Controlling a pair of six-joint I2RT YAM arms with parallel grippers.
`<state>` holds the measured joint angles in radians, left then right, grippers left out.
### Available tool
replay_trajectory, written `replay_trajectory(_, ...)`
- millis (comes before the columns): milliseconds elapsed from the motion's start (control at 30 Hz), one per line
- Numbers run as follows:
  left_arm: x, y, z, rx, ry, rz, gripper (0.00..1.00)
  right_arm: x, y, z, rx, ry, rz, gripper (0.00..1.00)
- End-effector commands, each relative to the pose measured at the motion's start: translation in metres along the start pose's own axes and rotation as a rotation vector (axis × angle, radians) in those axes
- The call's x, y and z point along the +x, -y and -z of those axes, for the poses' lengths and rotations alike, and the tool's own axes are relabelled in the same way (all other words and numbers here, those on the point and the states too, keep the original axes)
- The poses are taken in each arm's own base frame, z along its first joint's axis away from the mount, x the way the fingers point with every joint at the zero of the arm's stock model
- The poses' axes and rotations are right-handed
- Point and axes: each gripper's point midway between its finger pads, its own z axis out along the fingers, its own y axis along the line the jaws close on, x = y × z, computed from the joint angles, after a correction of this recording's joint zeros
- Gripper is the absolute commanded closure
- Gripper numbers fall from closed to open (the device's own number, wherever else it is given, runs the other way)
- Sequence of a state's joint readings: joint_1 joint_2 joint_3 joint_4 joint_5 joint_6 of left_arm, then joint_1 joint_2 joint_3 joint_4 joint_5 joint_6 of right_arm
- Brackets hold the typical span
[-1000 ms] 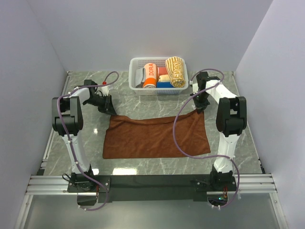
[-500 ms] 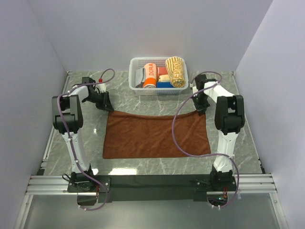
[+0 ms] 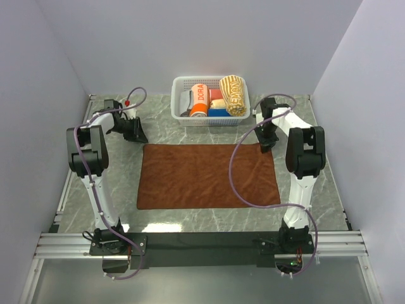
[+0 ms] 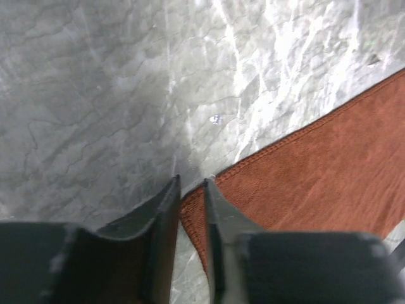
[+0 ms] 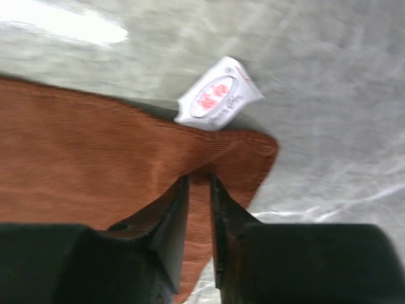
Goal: Roll the towels
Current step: Flatten the towel
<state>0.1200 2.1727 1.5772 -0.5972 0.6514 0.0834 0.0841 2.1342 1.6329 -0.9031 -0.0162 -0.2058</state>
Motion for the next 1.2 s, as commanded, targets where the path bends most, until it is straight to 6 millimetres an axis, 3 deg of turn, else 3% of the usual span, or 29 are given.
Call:
replay_trajectory(0, -0.026, 0.011, 0.012, 0.026, 0.069, -0.072, 0.71, -0.034, -0.013, 0.049, -0.091, 0.169, 0.008, 0.71)
replay_trajectory(100, -0.035, 0.027, 0.035, 0.058, 0.109, -0.150, 0.61, -0.033, -0.013, 0.076, -0.102, 0.214, 0.018, 0.66)
replay_trajectory(167, -0.029, 0.039, 0.053, 0.068, 0.116, -0.204, 0.54, -0.027, -0.011, 0.086, -0.097, 0.225, 0.031, 0.64)
replay_trajectory(233, -0.003, 0.047, 0.064, 0.083, 0.051, -0.284, 0.53, -0.008, -0.006, 0.097, -0.088, 0.213, 0.059, 0.63)
replay_trajectory(267, 0.002, 0.054, 0.076, 0.094, 0.046, -0.410, 0.53, 0.008, -0.005, 0.092, -0.098, 0.179, 0.099, 0.64)
replay_trajectory(300, 0.029, 0.062, 0.084, 0.130, -0.034, -0.411, 0.54, 0.021, -0.006, 0.101, -0.096, 0.173, 0.121, 0.67)
replay_trajectory(367, 0.060, 0.064, 0.096, 0.138, -0.107, -0.545, 0.58, 0.056, -0.008, 0.092, -0.108, 0.095, 0.187, 0.70)
replay_trajectory(433, 0.114, 0.067, 0.105, 0.183, -0.244, -0.552, 0.63, 0.084, -0.013, 0.096, -0.114, 0.059, 0.230, 0.73)
replay_trajectory(467, 0.128, 0.065, 0.114, 0.168, -0.279, -0.629, 0.64, 0.107, -0.017, 0.086, -0.125, 0.006, 0.257, 0.74)
replay_trajectory(500, 0.142, 0.065, 0.116, 0.166, -0.312, -0.645, 0.66, 0.116, -0.017, 0.089, -0.110, 0.007, 0.273, 0.76)
replay_trajectory(533, 0.169, 0.064, 0.117, 0.186, -0.366, -0.632, 0.69, 0.127, -0.018, 0.087, -0.105, -0.011, 0.285, 0.76)
replay_trajectory(567, 0.177, 0.065, 0.123, 0.169, -0.367, -0.674, 0.70, 0.143, -0.023, 0.080, -0.112, -0.048, 0.305, 0.77)
replay_trajectory(633, 0.207, 0.061, 0.122, 0.153, -0.432, -0.686, 0.72, 0.155, -0.024, 0.077, -0.085, -0.056, 0.323, 0.78)
replay_trajectory(767, 0.228, 0.061, 0.116, 0.085, -0.438, -0.739, 0.75, 0.182, -0.035, 0.057, -0.055, -0.114, 0.353, 0.80)
replay_trajectory(833, 0.240, 0.064, 0.110, 0.080, -0.463, -0.743, 0.75, 0.184, -0.039, 0.049, -0.035, -0.116, 0.372, 0.81)
replay_trajectory(933, 0.244, 0.068, 0.102, 0.073, -0.461, -0.755, 0.75, 0.189, -0.047, 0.039, -0.033, -0.125, 0.371, 0.83)
replay_trajectory(1167, 0.253, 0.071, 0.089, 0.051, -0.481, -0.769, 0.76, 0.203, -0.038, 0.024, 0.034, -0.185, 0.368, 0.85)
